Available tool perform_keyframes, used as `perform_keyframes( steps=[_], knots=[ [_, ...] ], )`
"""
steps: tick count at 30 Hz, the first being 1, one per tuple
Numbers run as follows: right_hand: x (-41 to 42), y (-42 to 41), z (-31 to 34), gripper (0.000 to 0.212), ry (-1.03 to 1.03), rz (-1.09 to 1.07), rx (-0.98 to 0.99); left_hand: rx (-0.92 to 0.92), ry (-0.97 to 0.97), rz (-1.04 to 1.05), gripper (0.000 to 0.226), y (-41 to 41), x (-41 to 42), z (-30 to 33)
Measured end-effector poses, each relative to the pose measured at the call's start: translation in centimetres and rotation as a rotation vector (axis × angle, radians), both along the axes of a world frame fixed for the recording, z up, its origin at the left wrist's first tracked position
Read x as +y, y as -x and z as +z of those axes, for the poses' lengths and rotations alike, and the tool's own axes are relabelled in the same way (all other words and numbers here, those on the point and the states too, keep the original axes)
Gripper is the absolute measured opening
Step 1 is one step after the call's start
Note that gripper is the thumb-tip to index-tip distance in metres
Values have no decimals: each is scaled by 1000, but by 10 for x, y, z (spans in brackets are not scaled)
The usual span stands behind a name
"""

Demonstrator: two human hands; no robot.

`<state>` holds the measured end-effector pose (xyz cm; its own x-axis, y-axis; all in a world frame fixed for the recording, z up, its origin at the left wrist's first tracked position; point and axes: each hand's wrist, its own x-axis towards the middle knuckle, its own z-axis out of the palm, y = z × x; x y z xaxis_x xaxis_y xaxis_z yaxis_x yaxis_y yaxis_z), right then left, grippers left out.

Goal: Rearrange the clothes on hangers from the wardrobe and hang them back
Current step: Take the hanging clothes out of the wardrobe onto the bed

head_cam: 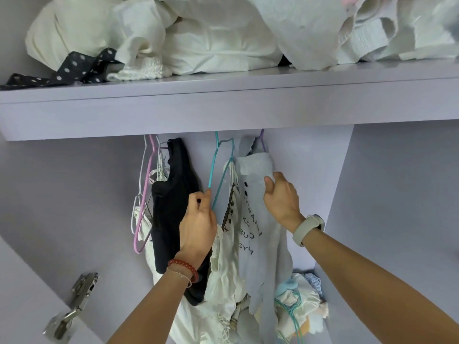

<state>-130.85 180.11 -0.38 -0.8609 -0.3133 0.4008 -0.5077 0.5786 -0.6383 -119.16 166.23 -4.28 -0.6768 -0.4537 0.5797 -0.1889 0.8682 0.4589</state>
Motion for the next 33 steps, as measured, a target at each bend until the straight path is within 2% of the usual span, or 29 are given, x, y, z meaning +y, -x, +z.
perform_keyframes(
  steps=[6, 10, 14, 17, 20, 23, 26, 29, 31, 33],
  knots=[
    [30, 2, -15, 26, 134, -25, 12, 42, -20, -33, 41, 0, -4, -4],
    [39, 0, -1, 22, 194, -61, 79, 77, -109, -58, 41, 1, -5, -9],
    [51, -13, 3, 20, 165, -75, 128, 95, -146, -96, 41, 5, 0, -8],
    [66, -32, -14, 17, 117, -84, 127, 103, -93, -61, 42, 4, 5, -9],
    [86, -54, -39, 26, 33, -94, 112, 167, 93, -10, 44, -2, 15, -7],
    [116, -80, -62, 41, -84, -132, 133, 238, 211, -165, 42, -7, 33, -2],
    [159, -116, -83, 42, -256, -171, 247, 186, 19, -473, 40, -10, 63, -10],
    [207, -162, -95, 31, -431, -211, 301, -47, -167, -686, 46, -9, 95, -37],
    [238, -195, -101, 36, -500, -225, 329, -190, -121, -756, 56, -7, 117, -58],
    [269, -230, -105, 42, -550, -266, 339, -287, -23, -875, 55, -9, 144, -79]
  ],
)
